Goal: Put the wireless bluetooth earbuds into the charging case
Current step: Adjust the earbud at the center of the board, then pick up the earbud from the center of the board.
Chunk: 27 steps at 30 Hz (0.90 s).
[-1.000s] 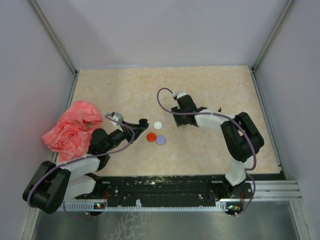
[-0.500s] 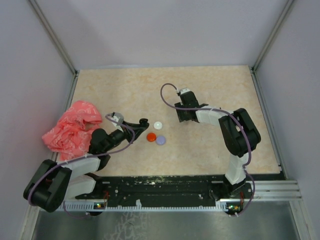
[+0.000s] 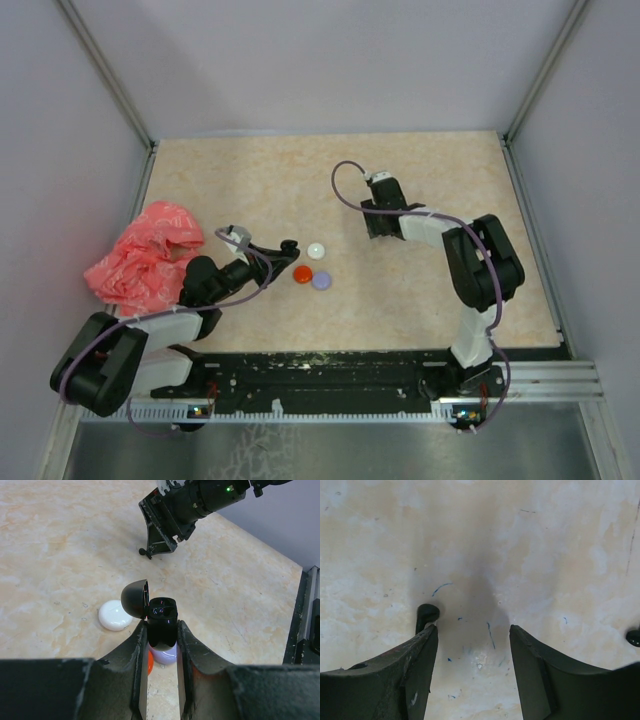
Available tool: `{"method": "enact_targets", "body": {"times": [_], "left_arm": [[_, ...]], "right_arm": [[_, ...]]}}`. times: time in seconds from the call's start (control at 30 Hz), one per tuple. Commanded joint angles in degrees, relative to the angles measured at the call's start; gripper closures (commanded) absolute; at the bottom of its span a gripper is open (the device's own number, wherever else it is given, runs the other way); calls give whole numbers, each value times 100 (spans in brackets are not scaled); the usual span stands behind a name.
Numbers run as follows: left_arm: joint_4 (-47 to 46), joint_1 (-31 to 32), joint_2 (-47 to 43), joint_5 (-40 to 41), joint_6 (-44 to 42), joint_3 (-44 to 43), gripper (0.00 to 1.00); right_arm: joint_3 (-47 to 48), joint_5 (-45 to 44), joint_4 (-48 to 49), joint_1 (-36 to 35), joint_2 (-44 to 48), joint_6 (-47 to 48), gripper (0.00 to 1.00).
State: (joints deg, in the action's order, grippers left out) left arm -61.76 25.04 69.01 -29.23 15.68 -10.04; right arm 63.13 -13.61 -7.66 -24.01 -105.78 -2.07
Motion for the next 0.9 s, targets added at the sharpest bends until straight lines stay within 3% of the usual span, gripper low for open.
{"method": "enact_targets", "body": {"times": [0.0, 0.1, 0.47, 0.87], "left_arm": [[-267, 9, 22, -106, 18, -112, 100], [-276, 9, 24, -117, 39, -112, 100], [-295, 8, 33, -153, 109, -112, 100], [-292, 1, 102, -209, 160, -155, 100]], "right_arm": [[288, -422, -40, 46, 131, 131, 41], [324, -437, -136, 47, 292, 82, 41], [667, 861, -213, 51, 404, -321, 45], [1221, 905, -783, 53, -230, -621, 58]]}}
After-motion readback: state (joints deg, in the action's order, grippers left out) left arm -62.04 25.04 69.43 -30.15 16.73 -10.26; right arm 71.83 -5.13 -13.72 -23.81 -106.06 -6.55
